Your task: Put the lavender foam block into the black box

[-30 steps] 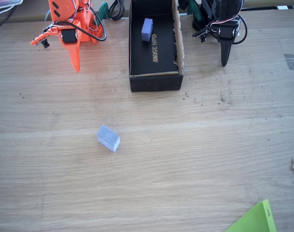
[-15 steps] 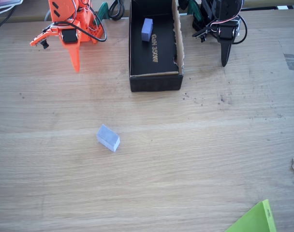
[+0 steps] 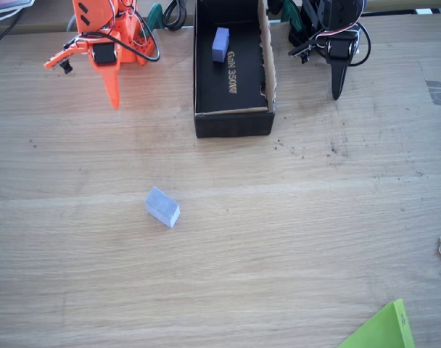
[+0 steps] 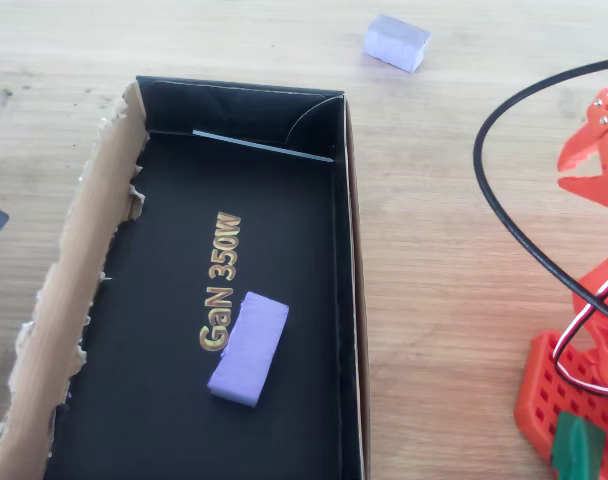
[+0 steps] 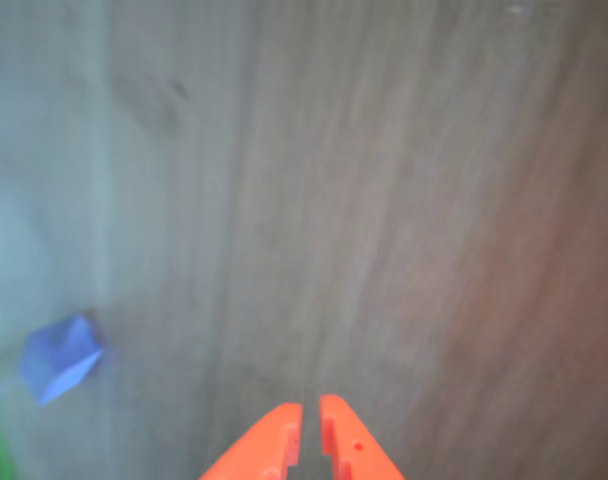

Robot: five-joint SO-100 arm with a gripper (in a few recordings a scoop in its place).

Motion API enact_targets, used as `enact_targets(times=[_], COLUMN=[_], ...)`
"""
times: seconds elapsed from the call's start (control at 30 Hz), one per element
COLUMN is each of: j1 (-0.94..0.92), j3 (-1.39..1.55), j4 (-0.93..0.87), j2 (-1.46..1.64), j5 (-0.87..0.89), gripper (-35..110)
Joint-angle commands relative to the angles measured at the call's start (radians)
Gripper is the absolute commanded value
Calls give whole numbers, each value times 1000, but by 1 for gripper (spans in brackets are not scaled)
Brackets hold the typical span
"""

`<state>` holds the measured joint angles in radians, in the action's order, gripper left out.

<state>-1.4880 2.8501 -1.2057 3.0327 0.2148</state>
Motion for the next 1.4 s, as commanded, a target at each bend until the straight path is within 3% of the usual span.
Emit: enact_targets(times=[0.0,0.57,0.93,1.37], j1=[0,29,18,-3], j3=[2,-227,-793,-1091], j4=[61,-126,-175,-244], j2=[8,-43,-792,-1103], j5=[6,91,104,61], gripper=[0,0,0,0])
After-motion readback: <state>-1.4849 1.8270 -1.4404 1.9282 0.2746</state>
